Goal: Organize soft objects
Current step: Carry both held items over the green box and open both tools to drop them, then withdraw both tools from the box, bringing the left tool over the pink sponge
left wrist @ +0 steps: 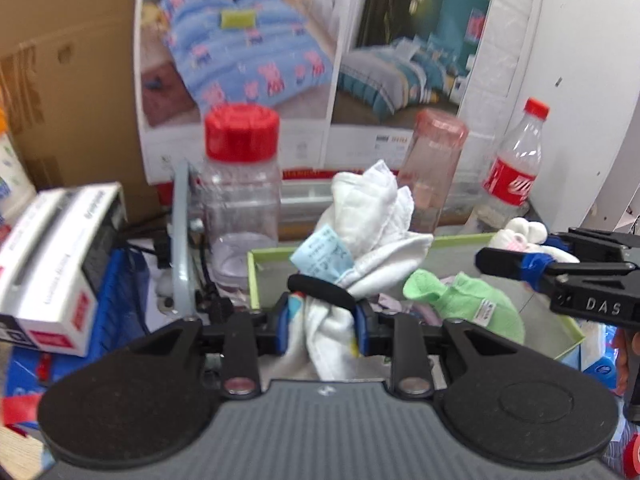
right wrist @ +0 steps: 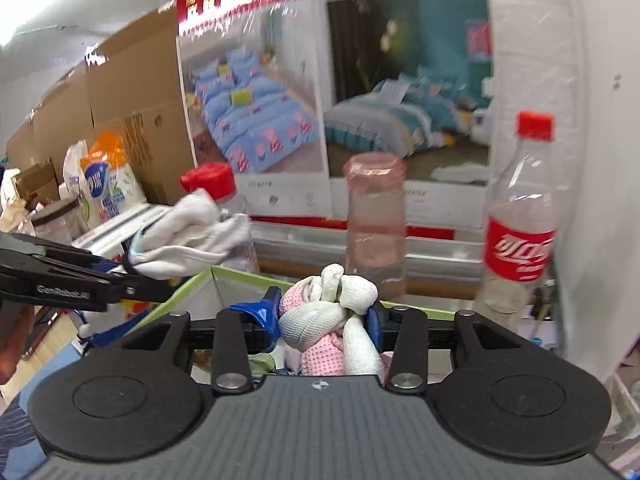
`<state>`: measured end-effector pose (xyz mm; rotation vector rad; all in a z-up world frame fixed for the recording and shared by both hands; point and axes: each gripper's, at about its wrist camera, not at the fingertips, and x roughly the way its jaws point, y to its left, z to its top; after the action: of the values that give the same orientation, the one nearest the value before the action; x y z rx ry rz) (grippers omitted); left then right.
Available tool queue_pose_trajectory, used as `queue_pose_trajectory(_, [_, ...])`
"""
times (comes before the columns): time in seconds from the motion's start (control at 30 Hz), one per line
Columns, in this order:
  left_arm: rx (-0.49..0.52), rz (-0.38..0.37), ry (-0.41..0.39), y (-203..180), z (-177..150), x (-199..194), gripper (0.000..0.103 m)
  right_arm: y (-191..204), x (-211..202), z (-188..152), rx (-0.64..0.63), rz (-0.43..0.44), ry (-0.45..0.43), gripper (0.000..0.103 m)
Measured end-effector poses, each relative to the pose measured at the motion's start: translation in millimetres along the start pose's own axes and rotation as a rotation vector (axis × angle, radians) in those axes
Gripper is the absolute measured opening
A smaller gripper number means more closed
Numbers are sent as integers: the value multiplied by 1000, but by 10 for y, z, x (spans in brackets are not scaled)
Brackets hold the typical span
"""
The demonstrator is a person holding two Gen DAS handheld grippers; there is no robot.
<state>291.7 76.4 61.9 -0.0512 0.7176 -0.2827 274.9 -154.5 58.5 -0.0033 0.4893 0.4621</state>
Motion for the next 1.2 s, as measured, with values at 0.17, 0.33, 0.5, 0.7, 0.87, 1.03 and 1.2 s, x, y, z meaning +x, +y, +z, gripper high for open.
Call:
queue_pose_trajectory(0.17, [-44, -18, 1, 95, -64, 116, 61, -38, 271, -83, 70, -41, 108, 37])
queue_pose_trajectory(0.33, [-27, 2, -64, 78, -44, -177, 65, -42, 29, 4, 96, -64, -18, 47])
queue_pose_trajectory(0.5, [2, 28, -104, 34, -214, -579, 68, 58, -320, -25, 70, -64, -38, 55])
queue_pose_trajectory(0.7, [-4, 59, -122, -7, -713, -1074, 70, 196, -829, -432, 33, -118, -4, 60])
queue_pose_trajectory(0.87, [-20, 50, -108, -28, -1097, -1346, 70, 278, -1200, -833, 38, -168, 22, 62])
queue_pose_trajectory(1.03, [-22, 62, -97, -47, -1384, -1513, 71, 199, -1509, -1158, 95, -218, 31, 63])
queue_pose_trajectory(1.2, [-42, 71, -67, -7, -1554, -1521, 72, 69, -1692, -1351, 165, -251, 36, 63])
